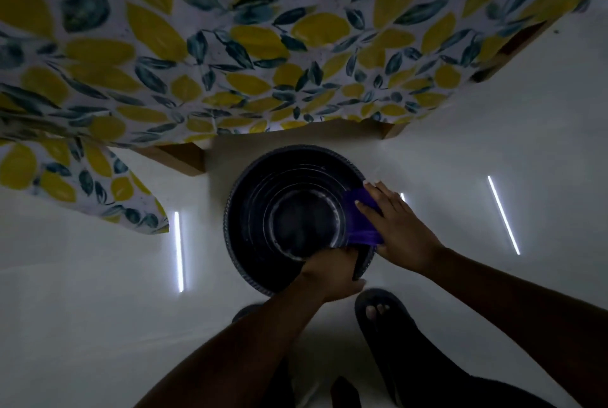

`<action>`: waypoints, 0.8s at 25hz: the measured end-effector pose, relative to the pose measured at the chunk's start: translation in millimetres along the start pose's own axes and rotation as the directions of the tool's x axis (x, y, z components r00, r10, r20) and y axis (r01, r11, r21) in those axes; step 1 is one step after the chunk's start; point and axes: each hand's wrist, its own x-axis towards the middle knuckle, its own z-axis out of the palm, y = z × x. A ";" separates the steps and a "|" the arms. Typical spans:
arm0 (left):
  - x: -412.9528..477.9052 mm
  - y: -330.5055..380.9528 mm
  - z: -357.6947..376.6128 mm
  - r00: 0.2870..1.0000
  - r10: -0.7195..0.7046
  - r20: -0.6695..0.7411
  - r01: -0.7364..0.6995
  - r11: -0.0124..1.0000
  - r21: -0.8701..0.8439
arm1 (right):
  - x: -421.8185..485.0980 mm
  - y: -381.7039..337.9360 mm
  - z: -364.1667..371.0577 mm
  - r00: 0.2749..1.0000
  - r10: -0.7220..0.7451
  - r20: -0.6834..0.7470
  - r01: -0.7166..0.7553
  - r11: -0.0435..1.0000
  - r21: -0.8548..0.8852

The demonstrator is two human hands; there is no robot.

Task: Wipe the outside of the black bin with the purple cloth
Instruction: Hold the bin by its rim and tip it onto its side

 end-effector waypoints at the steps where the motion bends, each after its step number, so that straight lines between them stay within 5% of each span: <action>1: 0.1 0.4 0.6 1.000 0.014 -0.010 -0.014 1.000 -0.003 | 0.9 -1.5 3.2 1.000 0.006 -0.008 -0.006 1.000 -0.003; 9: -37.1 -6.5 -18.8 0.994 -0.006 -0.114 0.044 0.943 0.330 | 7.3 -27.2 -6.8 0.990 0.014 -0.139 0.000 0.995 0.096; 15: -42.4 -27.4 -82.9 0.939 -0.053 -0.340 0.109 0.983 0.150 | 24.9 -24.6 -57.2 0.877 0.282 -0.390 -0.134 0.921 0.365; 20: -25.3 -41.5 -94.7 0.872 -0.039 -0.488 0.043 0.999 -0.003 | 31.8 -29.9 -56.5 0.824 0.344 -0.450 -0.128 0.887 0.444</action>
